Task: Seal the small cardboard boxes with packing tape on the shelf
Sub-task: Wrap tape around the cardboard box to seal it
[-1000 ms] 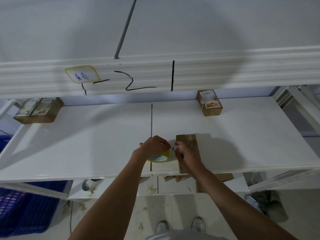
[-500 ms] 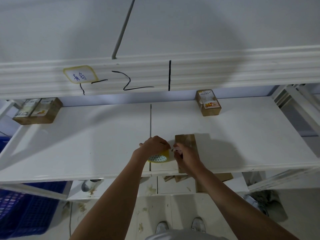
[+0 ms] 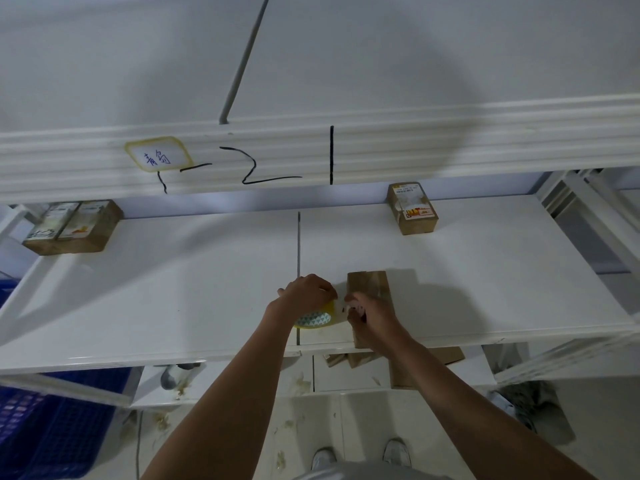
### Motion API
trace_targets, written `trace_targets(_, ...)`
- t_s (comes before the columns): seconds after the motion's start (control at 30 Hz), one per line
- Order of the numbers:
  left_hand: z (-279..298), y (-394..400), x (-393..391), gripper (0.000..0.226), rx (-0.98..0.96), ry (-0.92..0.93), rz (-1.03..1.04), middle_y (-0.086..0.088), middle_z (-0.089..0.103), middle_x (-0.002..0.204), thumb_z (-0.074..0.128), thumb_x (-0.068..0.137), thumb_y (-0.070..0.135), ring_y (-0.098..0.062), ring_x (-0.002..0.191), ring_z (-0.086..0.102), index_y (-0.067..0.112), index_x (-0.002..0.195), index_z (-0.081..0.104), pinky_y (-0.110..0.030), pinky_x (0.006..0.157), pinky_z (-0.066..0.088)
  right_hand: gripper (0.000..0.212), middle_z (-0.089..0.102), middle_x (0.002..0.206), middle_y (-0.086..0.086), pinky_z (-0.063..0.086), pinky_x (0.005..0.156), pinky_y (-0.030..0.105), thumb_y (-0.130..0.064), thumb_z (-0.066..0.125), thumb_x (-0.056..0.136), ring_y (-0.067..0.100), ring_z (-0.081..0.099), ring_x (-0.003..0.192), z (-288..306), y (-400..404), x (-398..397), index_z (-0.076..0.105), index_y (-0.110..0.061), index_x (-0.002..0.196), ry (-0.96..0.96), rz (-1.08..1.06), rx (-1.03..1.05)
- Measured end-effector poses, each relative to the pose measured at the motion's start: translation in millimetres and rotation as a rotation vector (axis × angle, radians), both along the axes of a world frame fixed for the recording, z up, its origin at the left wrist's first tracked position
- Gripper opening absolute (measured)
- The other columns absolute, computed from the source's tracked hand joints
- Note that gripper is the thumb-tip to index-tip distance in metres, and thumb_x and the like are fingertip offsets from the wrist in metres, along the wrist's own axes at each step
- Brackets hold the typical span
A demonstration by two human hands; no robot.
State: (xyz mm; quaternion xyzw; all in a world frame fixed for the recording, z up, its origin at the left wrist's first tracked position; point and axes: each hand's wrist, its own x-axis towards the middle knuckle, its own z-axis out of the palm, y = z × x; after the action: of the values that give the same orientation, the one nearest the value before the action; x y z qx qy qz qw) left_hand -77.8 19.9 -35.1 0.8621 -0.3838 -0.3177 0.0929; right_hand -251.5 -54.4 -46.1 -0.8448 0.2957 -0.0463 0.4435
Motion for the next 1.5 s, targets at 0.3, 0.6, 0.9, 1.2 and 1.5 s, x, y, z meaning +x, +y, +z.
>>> trace_targets(0.3,9.2,-9.1,-1.5,0.023,0.011,-0.046,-0.150,0.002,0.067,0.117,0.053,0.093,0.032,-0.022,0.094,0.063,0.036,0.103,0.074,-0.039,0.089,0.056,0.018,0.070,0.103,-0.001,0.047,0.074,0.016,-0.010,0.058,0.095,0.016,0.064,0.096,-0.3,-2.6,0.4,0.067,-0.011,0.110,-0.213,-0.387,0.192)
trace_targets(0.6,3.0,-7.6,2.9,0.020,-0.062,0.010,-0.096,0.005,0.071,0.103,0.073,0.085,0.048,-0.018,0.093,0.066,0.031,0.095,0.076,-0.037,0.088,0.057,0.008,0.070,0.094,0.000,0.050,0.074,0.029,-0.013,0.068,0.089,0.018,0.065,0.089,-1.9,-4.8,4.3,0.072,-0.015,0.095,-0.382,-0.692,0.527)
trace_targets(0.9,-0.3,7.1,-3.2,0.019,-0.130,0.163,0.119,0.001,0.065,0.108,0.074,0.086,0.044,-0.022,0.099,0.062,0.028,0.096,0.079,-0.030,0.080,0.052,0.014,0.069,0.103,-0.005,0.049,0.079,0.025,-0.020,0.065,0.092,0.012,0.063,0.097,-7.5,-3.3,4.6,0.068,-0.019,0.106,-0.334,-0.581,0.433)
trace_targets(1.2,2.6,8.5,-3.3,0.023,-0.113,0.148,0.130,0.004,0.064,0.095,0.071,0.088,0.044,-0.019,0.091,0.062,0.027,0.102,0.078,-0.029,0.079,0.052,0.015,0.063,0.103,-0.006,0.048,0.077,0.021,-0.013,0.057,0.098,0.010,0.059,0.097,3.1,-5.8,5.6,0.064,-0.016,0.110,-0.329,-0.532,0.254)
trace_targets(1.5,-1.8,12.5,-10.5,0.017,-0.145,0.063,0.143,0.004,0.066,0.093,0.071,0.087,0.044,-0.020,0.090,0.063,0.029,0.092,0.077,-0.034,0.084,0.056,0.014,0.065,0.105,0.007,0.061,0.080,0.034,-0.002,0.055,0.096,0.026,0.066,0.100,-7.4,20.8,33.5,0.063,-0.006,0.106,-0.513,-0.736,0.490)
